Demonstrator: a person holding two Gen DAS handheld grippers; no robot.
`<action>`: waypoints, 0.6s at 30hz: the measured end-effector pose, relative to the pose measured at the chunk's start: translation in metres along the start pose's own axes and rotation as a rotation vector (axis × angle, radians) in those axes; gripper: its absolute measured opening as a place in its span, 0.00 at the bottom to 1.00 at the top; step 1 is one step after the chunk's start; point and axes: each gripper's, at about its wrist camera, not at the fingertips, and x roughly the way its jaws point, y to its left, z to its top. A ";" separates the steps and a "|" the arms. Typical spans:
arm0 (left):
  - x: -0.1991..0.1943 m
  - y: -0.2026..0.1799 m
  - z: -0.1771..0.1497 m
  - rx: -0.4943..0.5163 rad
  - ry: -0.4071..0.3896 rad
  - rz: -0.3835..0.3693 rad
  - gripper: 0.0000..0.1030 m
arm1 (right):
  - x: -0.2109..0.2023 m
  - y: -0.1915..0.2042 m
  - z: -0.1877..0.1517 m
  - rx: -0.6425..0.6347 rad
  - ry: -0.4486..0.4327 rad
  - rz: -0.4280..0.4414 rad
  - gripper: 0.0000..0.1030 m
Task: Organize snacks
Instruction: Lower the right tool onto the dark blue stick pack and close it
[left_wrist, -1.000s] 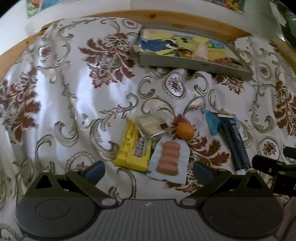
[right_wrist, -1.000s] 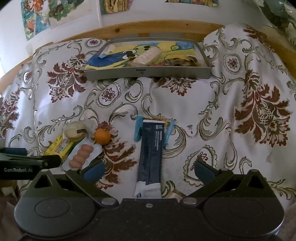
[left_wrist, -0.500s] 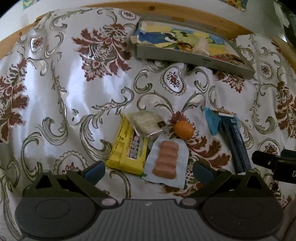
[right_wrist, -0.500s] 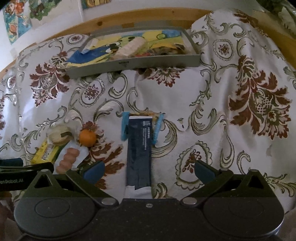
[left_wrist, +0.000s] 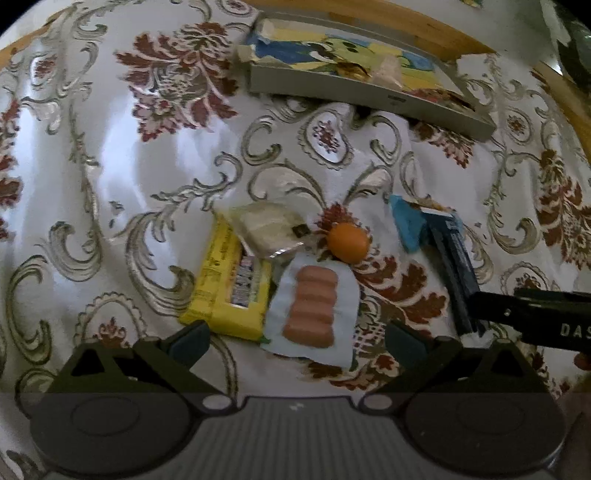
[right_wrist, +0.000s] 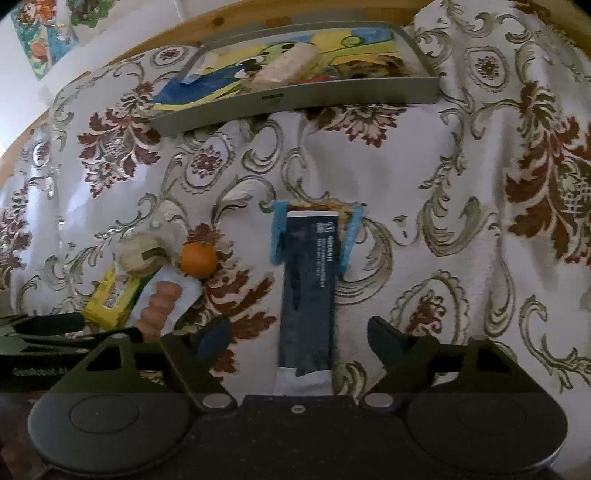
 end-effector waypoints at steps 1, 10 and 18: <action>0.001 -0.001 -0.001 0.003 0.007 -0.017 0.99 | 0.001 0.001 0.000 -0.003 0.002 0.006 0.76; 0.014 -0.012 0.000 0.055 0.031 -0.054 0.99 | 0.020 0.003 0.002 -0.010 0.043 -0.007 0.54; 0.023 -0.017 0.007 0.092 0.008 -0.063 0.97 | 0.030 0.002 0.003 -0.002 0.063 -0.039 0.44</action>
